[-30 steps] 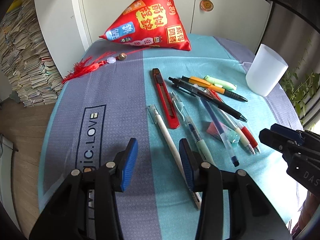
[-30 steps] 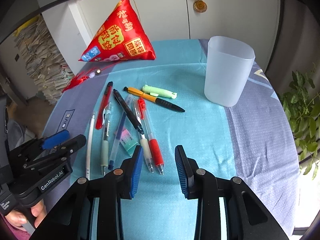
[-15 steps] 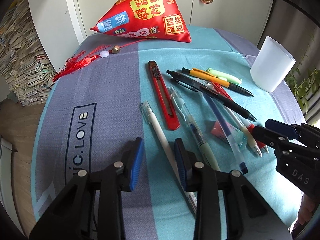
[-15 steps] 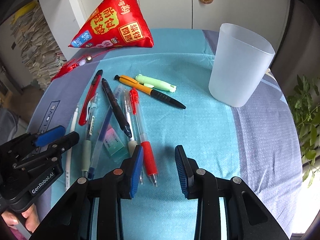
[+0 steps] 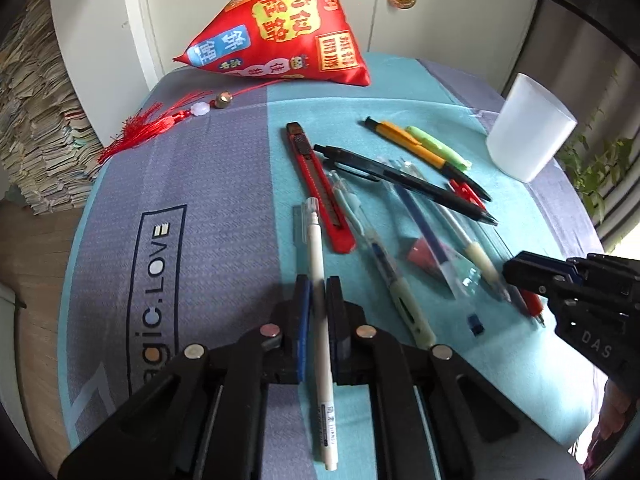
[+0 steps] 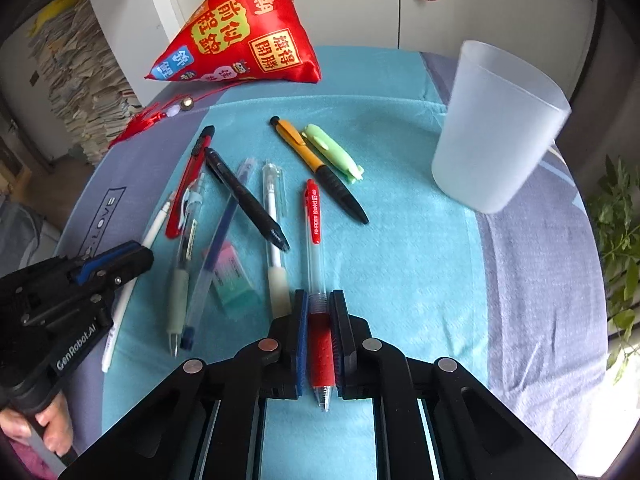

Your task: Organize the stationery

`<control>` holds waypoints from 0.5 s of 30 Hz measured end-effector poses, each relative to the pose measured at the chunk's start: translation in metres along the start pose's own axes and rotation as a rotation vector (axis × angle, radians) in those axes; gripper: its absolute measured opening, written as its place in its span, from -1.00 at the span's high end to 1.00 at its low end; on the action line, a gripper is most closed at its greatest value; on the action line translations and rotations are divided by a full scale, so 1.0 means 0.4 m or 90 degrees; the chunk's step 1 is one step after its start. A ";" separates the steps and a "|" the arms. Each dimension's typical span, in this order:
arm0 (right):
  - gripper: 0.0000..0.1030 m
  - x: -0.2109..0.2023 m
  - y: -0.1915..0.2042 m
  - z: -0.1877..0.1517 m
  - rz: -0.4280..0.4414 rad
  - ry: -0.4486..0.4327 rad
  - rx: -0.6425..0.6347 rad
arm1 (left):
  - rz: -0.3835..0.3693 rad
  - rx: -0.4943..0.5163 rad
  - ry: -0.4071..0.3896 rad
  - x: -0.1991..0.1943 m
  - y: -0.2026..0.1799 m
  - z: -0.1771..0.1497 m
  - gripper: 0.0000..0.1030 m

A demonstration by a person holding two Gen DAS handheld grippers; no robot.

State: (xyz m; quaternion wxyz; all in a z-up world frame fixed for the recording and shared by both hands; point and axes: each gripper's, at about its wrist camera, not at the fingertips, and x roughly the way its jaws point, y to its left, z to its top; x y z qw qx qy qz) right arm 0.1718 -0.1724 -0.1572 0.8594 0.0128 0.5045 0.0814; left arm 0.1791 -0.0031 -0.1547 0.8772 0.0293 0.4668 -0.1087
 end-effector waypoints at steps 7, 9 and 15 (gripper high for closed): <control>0.78 -0.068 -0.069 -0.105 -0.013 0.039 0.034 | -0.025 0.020 0.006 -0.036 -0.021 -0.030 0.88; 0.78 -0.085 -0.074 -0.132 -0.018 0.047 0.027 | -0.028 0.030 0.010 -0.043 -0.030 -0.044 0.88; 0.73 -0.106 -0.085 -0.148 -0.011 0.038 0.031 | -0.013 0.025 0.017 -0.052 -0.020 -0.059 0.83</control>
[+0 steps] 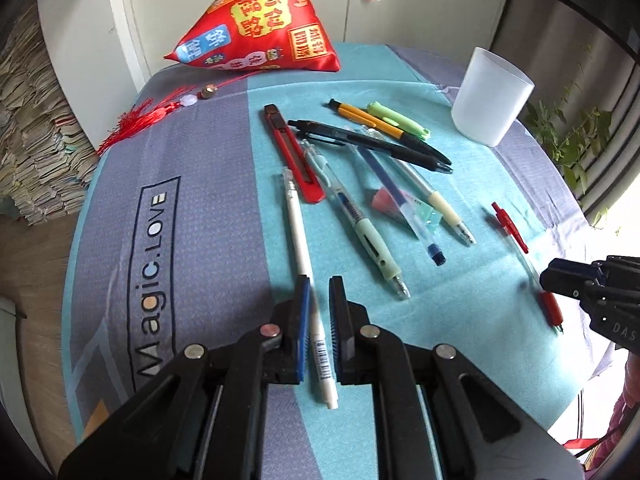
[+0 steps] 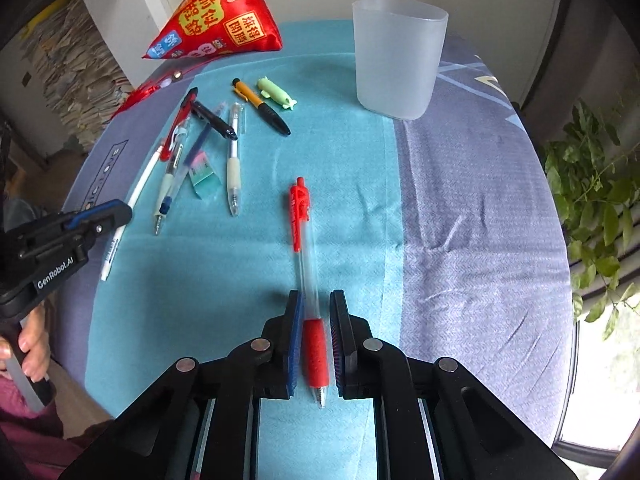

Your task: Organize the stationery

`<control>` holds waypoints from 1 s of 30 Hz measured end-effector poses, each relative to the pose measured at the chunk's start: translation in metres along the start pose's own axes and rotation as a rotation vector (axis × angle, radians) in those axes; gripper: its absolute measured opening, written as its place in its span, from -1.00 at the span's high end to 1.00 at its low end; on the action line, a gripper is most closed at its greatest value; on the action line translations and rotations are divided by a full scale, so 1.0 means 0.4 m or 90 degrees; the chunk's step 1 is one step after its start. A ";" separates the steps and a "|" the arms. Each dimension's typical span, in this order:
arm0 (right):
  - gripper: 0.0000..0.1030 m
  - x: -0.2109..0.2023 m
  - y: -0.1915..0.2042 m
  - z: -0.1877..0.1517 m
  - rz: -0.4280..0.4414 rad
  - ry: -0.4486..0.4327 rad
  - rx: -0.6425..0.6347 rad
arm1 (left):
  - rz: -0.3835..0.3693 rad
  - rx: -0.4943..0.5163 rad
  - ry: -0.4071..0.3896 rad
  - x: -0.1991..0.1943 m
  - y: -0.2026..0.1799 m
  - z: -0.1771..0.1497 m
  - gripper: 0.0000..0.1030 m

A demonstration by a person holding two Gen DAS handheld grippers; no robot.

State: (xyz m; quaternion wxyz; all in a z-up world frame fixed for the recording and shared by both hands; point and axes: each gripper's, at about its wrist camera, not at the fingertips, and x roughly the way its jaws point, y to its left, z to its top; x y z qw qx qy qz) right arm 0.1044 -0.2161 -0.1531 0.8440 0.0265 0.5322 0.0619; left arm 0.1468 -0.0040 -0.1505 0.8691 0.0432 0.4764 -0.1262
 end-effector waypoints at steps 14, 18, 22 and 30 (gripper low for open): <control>0.07 0.051 0.044 0.107 -0.017 -0.024 -0.040 | 0.017 -0.029 -0.004 0.026 0.026 0.071 0.46; 0.22 0.074 0.052 0.125 -0.028 -0.013 -0.055 | 0.016 -0.026 0.005 0.052 0.024 0.090 0.46; 0.34 0.092 0.058 0.138 -0.035 -0.004 -0.063 | 0.015 -0.028 0.012 0.080 0.024 0.110 0.46; 0.68 0.104 0.077 0.154 -0.039 -0.004 -0.081 | 0.018 -0.020 0.008 0.109 0.018 0.134 0.48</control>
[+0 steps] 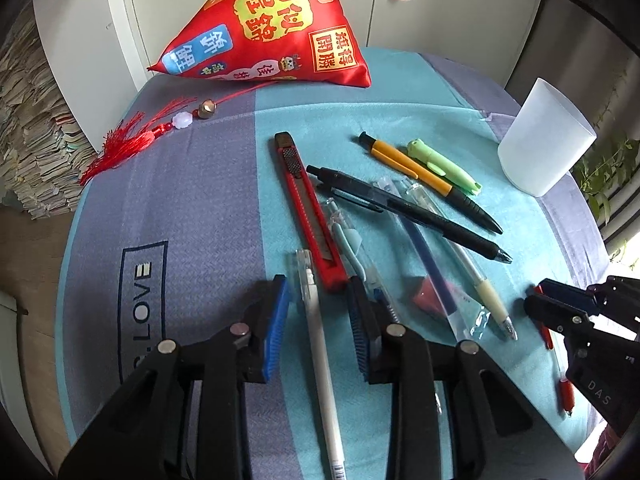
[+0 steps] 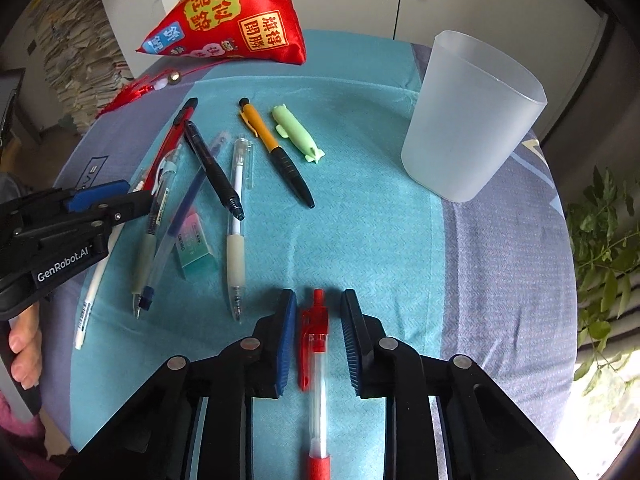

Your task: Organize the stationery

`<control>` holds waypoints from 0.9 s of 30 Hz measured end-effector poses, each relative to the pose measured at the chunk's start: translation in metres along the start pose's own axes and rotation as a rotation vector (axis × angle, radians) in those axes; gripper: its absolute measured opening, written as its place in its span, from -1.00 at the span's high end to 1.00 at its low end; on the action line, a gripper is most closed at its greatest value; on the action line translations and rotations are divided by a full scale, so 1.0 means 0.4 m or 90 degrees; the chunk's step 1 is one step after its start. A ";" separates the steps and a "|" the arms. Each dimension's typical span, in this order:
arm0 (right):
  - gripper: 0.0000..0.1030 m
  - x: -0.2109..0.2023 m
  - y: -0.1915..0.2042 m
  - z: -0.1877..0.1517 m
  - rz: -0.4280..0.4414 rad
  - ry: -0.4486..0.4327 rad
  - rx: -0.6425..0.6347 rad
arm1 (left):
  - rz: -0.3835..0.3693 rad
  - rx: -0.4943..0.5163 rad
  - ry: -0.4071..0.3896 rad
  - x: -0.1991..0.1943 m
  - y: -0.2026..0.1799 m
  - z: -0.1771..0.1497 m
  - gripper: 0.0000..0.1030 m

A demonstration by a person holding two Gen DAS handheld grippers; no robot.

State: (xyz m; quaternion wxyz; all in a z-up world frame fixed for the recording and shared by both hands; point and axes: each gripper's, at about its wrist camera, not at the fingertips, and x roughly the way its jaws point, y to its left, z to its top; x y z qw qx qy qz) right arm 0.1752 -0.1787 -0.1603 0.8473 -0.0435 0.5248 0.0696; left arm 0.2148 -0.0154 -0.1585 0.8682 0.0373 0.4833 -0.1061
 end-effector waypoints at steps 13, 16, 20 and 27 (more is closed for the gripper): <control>0.73 -0.135 -0.064 -0.021 0.049 -0.080 0.076 | -0.040 0.004 -0.047 -0.115 -0.002 -0.015 0.89; 0.73 -0.191 -0.075 -0.031 0.054 -0.113 0.087 | -0.042 0.011 -0.072 -0.163 -0.011 -0.017 0.89; 0.73 -0.252 -0.081 -0.046 0.052 -0.151 0.095 | -0.048 0.024 -0.109 -0.234 -0.030 -0.024 0.89; 0.73 -0.334 -0.092 -0.066 0.051 -0.212 0.110 | -0.052 0.055 -0.180 -0.352 -0.075 -0.030 0.89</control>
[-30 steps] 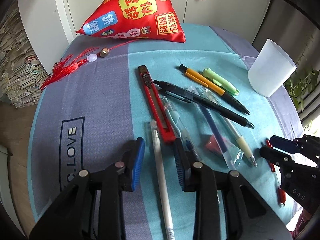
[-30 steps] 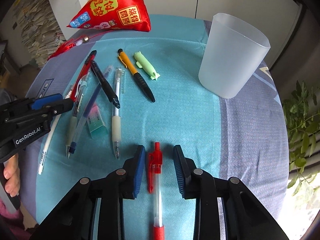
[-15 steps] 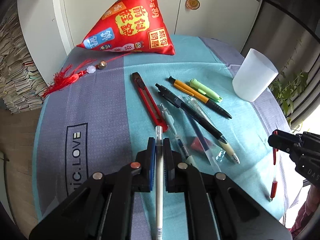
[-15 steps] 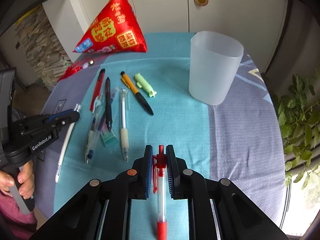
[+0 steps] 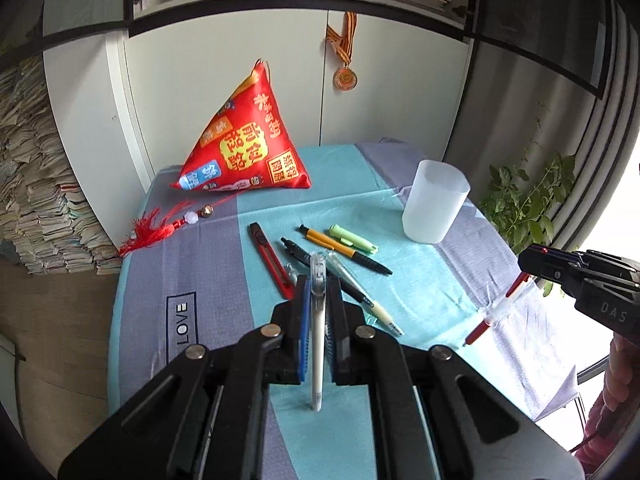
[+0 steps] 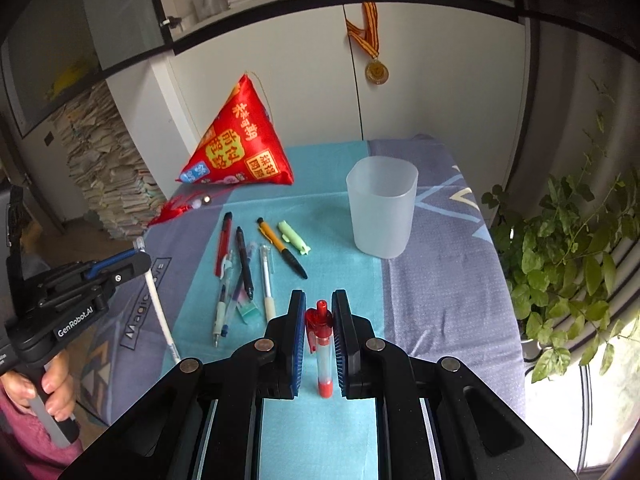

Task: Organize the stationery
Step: 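Lift the red pen with the right tool while the left tool lifts the white pen, then lower the white pen into the frosted cup and open the left tool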

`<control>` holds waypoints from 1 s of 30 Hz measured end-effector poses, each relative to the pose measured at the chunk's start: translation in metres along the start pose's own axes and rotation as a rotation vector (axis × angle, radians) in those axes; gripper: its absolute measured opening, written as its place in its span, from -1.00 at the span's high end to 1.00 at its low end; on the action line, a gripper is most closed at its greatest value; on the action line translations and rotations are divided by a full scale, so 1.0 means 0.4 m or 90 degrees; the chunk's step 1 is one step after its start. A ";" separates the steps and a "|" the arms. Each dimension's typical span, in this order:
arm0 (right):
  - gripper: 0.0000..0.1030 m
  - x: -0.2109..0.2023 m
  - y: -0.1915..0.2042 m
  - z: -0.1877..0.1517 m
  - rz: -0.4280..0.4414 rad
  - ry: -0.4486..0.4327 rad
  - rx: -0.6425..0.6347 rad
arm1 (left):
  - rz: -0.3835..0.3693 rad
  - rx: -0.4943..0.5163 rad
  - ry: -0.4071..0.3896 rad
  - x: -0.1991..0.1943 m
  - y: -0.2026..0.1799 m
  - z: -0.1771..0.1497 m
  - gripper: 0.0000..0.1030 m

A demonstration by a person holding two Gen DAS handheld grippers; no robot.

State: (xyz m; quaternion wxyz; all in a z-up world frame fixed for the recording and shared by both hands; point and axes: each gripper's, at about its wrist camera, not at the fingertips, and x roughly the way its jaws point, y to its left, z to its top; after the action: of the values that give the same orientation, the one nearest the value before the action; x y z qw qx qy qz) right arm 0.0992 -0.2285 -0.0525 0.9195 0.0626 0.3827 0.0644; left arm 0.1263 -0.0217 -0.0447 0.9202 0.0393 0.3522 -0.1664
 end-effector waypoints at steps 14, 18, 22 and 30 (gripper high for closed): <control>0.73 -0.123 -0.063 0.066 -0.032 -0.113 0.034 | -0.023 0.059 -0.083 -0.075 -0.101 0.149 0.89; 0.73 -0.128 -0.091 0.048 -0.037 -0.112 0.048 | -0.043 0.070 -0.086 -0.065 -0.141 0.209 0.89; 0.73 -0.128 -0.124 0.032 -0.043 -0.107 0.066 | -0.063 0.086 -0.090 -0.039 -0.193 0.273 0.89; 0.73 -0.109 -0.173 0.025 -0.048 -0.096 0.092 | -0.083 0.124 -0.093 0.072 -0.313 0.386 0.89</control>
State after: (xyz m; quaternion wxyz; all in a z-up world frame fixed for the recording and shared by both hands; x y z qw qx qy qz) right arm 0.0808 -0.3045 -0.0265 0.9406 0.1191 0.3179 -0.0034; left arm 0.2026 -0.1770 0.0575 0.9225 0.0934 0.2681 -0.2616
